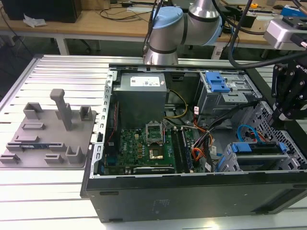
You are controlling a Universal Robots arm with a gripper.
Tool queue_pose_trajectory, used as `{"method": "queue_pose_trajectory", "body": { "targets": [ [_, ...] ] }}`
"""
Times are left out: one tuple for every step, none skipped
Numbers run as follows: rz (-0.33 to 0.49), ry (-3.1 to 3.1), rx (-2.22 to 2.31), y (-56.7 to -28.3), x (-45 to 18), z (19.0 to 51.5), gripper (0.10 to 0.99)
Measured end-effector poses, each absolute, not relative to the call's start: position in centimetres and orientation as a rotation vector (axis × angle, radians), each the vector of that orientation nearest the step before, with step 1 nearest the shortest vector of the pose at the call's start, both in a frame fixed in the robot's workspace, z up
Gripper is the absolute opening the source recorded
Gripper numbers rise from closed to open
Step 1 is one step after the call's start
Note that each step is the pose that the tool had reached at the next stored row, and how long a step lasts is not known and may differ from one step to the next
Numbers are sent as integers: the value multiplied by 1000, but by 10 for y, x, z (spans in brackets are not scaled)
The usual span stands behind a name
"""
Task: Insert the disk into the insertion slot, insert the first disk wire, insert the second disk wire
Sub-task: 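Insert the second disk wire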
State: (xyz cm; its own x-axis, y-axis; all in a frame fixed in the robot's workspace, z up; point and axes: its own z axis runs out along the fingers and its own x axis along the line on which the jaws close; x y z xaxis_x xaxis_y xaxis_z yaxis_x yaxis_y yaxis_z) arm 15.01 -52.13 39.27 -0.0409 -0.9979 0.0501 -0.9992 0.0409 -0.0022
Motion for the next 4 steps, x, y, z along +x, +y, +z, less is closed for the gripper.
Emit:
{"method": "queue_pose_trajectory", "body": {
  "targets": [
    [56, -2241, 2151, -521, 150, 393, 106],
    [56, -2241, 2151, -521, 150, 393, 106],
    [56, -2241, 2151, -521, 150, 393, 106],
    [56, -2241, 2151, -521, 150, 393, 106]
  ]
}}
